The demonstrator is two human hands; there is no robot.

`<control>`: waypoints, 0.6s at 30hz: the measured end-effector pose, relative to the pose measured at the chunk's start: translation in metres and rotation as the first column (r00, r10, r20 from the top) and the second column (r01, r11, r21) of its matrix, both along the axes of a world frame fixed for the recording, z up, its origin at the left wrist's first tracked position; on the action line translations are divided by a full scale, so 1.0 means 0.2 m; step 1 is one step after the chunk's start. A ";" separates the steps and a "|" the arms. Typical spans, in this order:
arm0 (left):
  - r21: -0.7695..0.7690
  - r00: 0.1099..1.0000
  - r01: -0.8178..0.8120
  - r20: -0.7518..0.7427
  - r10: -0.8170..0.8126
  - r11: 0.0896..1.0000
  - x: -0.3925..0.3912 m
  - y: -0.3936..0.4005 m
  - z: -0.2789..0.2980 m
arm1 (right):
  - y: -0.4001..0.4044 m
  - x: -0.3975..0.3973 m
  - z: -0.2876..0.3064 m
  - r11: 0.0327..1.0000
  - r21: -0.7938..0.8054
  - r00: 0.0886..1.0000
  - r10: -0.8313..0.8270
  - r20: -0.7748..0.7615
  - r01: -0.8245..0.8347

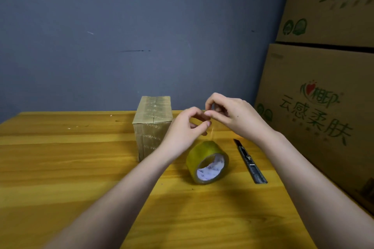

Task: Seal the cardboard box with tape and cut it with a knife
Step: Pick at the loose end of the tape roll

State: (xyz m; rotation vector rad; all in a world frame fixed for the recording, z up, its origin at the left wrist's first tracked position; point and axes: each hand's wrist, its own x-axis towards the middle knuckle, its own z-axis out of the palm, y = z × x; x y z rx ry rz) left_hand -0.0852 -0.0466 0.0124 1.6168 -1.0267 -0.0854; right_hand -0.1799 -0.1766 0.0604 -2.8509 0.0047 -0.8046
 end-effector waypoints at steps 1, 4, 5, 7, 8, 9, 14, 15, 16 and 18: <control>-0.001 1.000 0.009 0.018 -0.009 1.000 0.00 0.00 0.00 | 0.00 0.00 0.00 1.000 -0.001 1.000 0.002 0.001 -0.002; 0.010 0.998 0.012 0.069 -0.012 1.000 0.01 0.00 0.01 | -0.01 0.00 -0.01 1.000 -0.016 1.000 0.007 0.005 -0.007; 0.014 0.997 0.012 0.077 -0.013 1.000 0.01 0.00 0.01 | -0.01 0.00 -0.01 1.000 -0.019 1.000 0.007 0.006 -0.007; 0.021 0.996 0.022 0.085 -0.024 1.000 0.01 0.00 0.01 | -0.02 -0.01 -0.02 1.000 -0.021 1.000 0.003 0.011 -0.003; 0.023 0.996 0.028 0.088 -0.030 0.999 0.01 0.00 0.02 | -0.02 -0.01 -0.02 1.000 -0.020 1.000 -0.001 0.015 0.002; 0.024 0.995 0.034 0.089 -0.036 0.999 0.01 0.00 0.02 | -0.02 -0.01 -0.02 1.000 -0.018 1.000 -0.004 0.017 0.005; 0.001 0.996 0.058 0.070 -0.058 0.998 0.00 0.01 0.03 | -0.02 -0.05 -0.02 0.999 -0.044 0.999 -0.014 0.034 0.015; -0.006 0.996 0.066 0.064 -0.066 0.998 0.00 0.01 0.03 | -0.02 -0.05 -0.03 0.998 -0.057 0.999 -0.018 0.044 0.021; -0.008 0.995 0.072 0.064 -0.071 0.997 0.00 0.01 0.03 | -0.02 -0.06 -0.03 0.998 -0.062 0.998 -0.022 0.057 0.026; -0.002 0.995 0.078 0.067 -0.078 0.997 -0.01 0.02 0.03 | -0.02 -0.07 -0.05 0.999 -0.026 0.994 -0.032 0.101 0.035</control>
